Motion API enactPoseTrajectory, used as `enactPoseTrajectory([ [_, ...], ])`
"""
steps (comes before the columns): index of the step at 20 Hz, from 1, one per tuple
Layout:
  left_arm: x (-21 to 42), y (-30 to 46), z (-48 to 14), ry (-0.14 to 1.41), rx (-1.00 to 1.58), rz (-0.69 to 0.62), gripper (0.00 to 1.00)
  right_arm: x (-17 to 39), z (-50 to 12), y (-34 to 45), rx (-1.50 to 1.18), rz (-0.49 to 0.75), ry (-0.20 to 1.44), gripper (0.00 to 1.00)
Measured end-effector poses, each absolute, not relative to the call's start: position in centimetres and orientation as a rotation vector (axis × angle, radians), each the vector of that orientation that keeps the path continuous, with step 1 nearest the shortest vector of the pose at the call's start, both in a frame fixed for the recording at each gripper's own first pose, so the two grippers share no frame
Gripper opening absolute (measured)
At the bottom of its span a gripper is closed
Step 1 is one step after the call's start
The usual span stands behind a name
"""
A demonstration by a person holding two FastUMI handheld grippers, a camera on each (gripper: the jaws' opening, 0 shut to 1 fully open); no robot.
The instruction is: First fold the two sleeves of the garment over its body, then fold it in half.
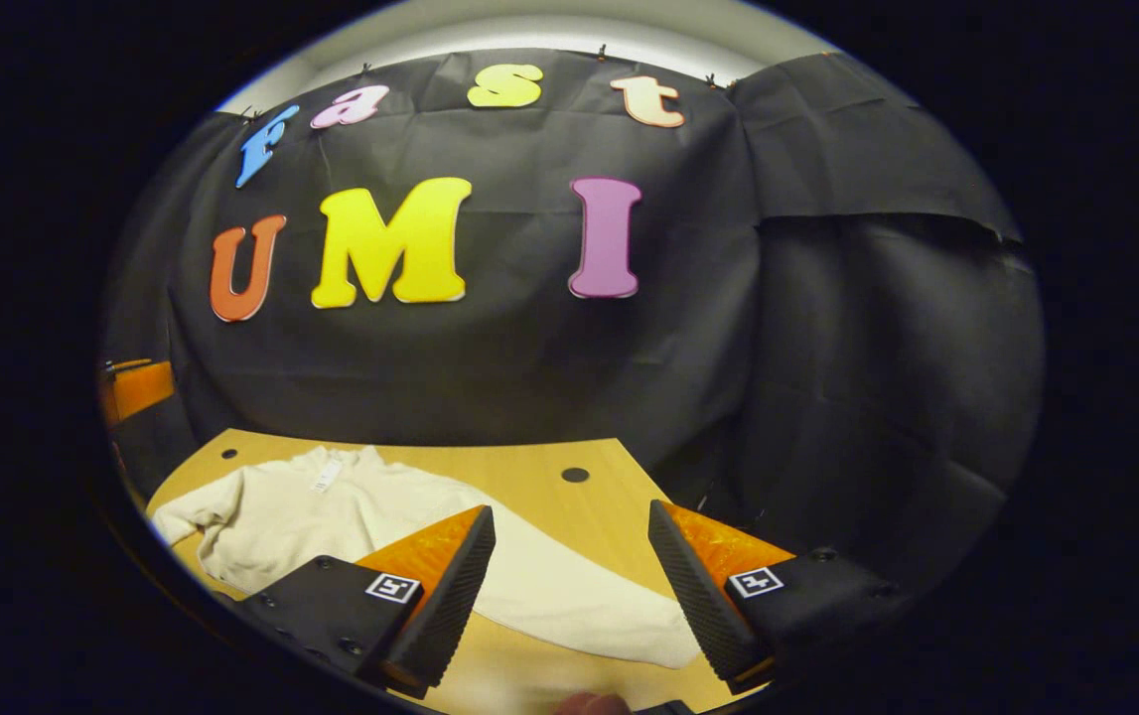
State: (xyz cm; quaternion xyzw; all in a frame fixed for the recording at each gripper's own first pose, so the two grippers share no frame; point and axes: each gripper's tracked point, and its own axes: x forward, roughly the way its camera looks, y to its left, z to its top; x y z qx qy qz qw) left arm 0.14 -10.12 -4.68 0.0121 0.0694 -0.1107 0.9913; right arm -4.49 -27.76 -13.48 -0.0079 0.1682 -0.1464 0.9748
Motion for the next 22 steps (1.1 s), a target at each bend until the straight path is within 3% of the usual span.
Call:
enactPoseTrajectory([
  [4,0.3,-11.4,-5.2,0.156,0.056,-0.243,0.96,-6.5,-21.4,-33.5,0.020,-0.370,0.516,0.96],
  [10,1.1,-11.3,-5.9,0.178,0.096,-0.229,0.97,-7.3,-30.4,-35.7,0.025,-0.373,0.706,0.97],
  [11,1.1,-11.1,-6.1,0.186,0.100,-0.226,0.97,-7.1,-31.4,-36.0,0.036,-0.370,0.726,0.93],
  [12,1.2,-11.0,-6.3,0.194,0.104,-0.223,0.96,-7.6,-32.8,-36.5,0.044,-0.379,0.762,0.97],
  [17,1.1,-10.2,-6.4,0.203,0.120,-0.195,0.96,-8.1,-36.0,-37.6,0.049,-0.387,0.825,0.94],
  [18,1.2,-10.2,-6.5,0.205,0.122,-0.192,0.96,-8.4,-36.3,-37.4,0.056,-0.373,0.831,0.98],
  [19,1.3,-10.1,-6.4,0.207,0.123,-0.191,0.96,-8.2,-36.3,-37.6,0.082,-0.373,0.819,0.94],
  [20,1.3,-10.0,-6.5,0.210,0.121,-0.190,0.96,-8.3,-36.5,-37.4,0.107,-0.373,0.822,0.99],
  [22,1.3,-9.9,-6.7,0.215,0.112,-0.187,0.97,-8.3,-36.7,-37.3,0.087,-0.352,0.819,0.94],
])
